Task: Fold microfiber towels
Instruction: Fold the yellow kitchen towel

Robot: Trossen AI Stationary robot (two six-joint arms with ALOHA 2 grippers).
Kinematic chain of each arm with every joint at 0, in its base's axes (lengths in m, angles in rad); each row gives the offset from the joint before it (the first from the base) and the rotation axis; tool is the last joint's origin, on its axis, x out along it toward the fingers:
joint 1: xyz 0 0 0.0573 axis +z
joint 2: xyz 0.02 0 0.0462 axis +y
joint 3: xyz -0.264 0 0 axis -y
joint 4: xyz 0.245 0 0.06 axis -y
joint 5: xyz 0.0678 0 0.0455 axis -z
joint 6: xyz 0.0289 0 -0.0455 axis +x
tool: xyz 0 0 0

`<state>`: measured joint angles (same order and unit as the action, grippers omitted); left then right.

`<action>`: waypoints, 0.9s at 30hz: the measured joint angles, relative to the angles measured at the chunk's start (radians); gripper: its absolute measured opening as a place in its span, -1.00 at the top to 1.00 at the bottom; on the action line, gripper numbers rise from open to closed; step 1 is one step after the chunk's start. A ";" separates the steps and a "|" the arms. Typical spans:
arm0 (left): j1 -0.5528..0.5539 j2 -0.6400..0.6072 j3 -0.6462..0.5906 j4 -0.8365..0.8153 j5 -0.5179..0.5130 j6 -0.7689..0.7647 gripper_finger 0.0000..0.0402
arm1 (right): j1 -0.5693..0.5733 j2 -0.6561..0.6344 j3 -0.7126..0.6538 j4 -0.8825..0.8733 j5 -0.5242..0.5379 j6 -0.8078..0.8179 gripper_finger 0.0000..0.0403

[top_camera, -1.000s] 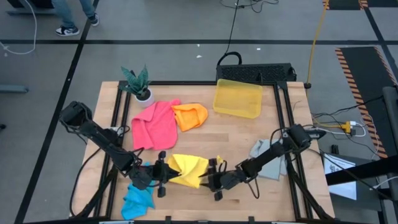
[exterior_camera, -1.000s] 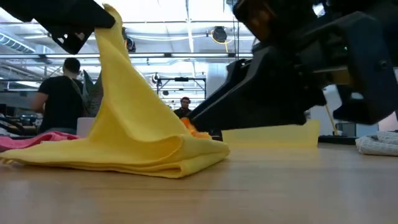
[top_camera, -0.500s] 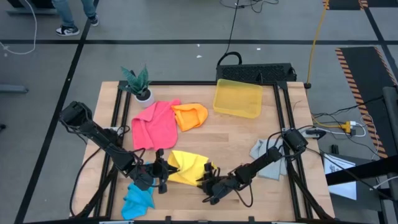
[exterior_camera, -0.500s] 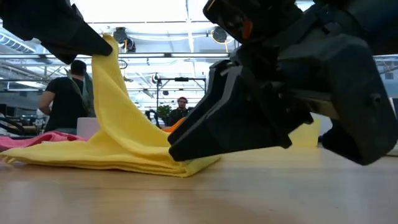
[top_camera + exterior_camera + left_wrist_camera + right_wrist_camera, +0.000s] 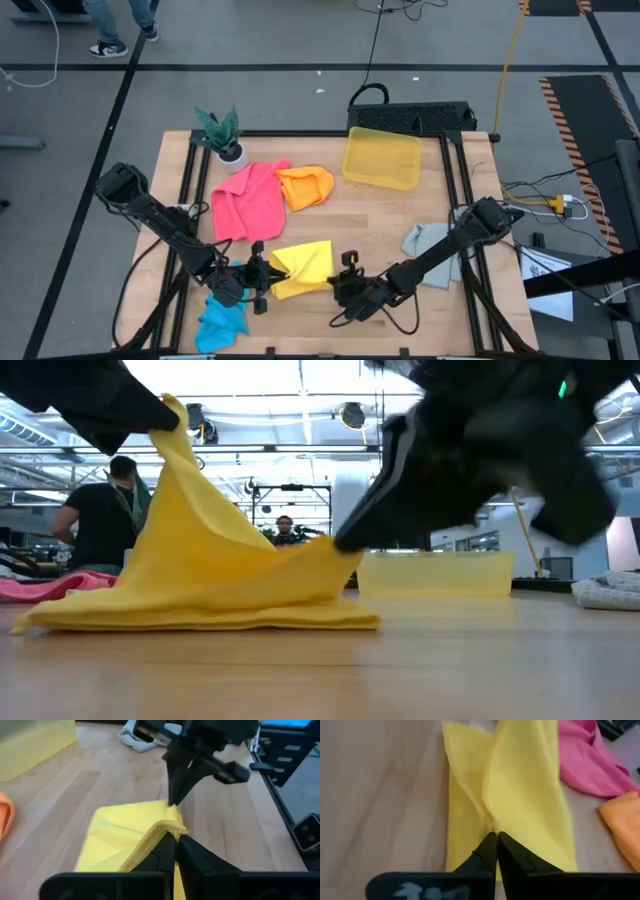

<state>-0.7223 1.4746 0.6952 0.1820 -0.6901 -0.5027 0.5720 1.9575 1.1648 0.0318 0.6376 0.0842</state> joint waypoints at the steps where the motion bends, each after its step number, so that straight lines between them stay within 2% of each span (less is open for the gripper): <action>1: 0.000 0.000 0.000 0.010 -0.001 0.008 0.94 | 0.000 -0.014 -0.001 0.001 -0.026 0.001 0.98; 4: 0.000 0.000 0.000 0.058 -0.013 0.045 0.98 | -0.001 -0.039 -0.007 0.016 -0.081 0.005 0.99; 6: 0.000 0.000 0.000 0.099 -0.014 0.072 0.95 | -0.002 -0.040 -0.011 0.026 -0.079 0.002 0.99; 12: -0.027 0.000 0.000 0.173 -0.032 0.163 0.92 | 0.037 -0.061 -0.014 0.044 0.053 -0.027 1.00; 15: -0.044 0.000 0.000 0.172 -0.045 0.193 0.97 | 0.061 -0.097 -0.014 0.049 0.061 -0.019 1.00; 18: -0.060 0.000 0.000 0.168 -0.037 0.196 0.96 | 0.078 -0.122 -0.013 0.062 -0.051 -0.017 1.00; 23: -0.087 0.002 0.000 0.223 0.062 0.202 0.88 | 0.108 -0.128 -0.014 0.144 -0.382 -0.024 1.00; 25: -0.093 0.002 0.000 0.296 0.089 0.235 0.88 | 0.121 -0.128 -0.013 0.215 -0.426 -0.057 1.00; 27: -0.094 0.001 0.000 0.355 0.091 0.282 0.91 | 0.133 -0.141 -0.013 0.271 -0.394 -0.082 1.00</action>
<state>-0.8163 1.4759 0.6952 0.5365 -0.5994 -0.2207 0.7051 1.8170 1.1514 0.3029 0.2438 0.0025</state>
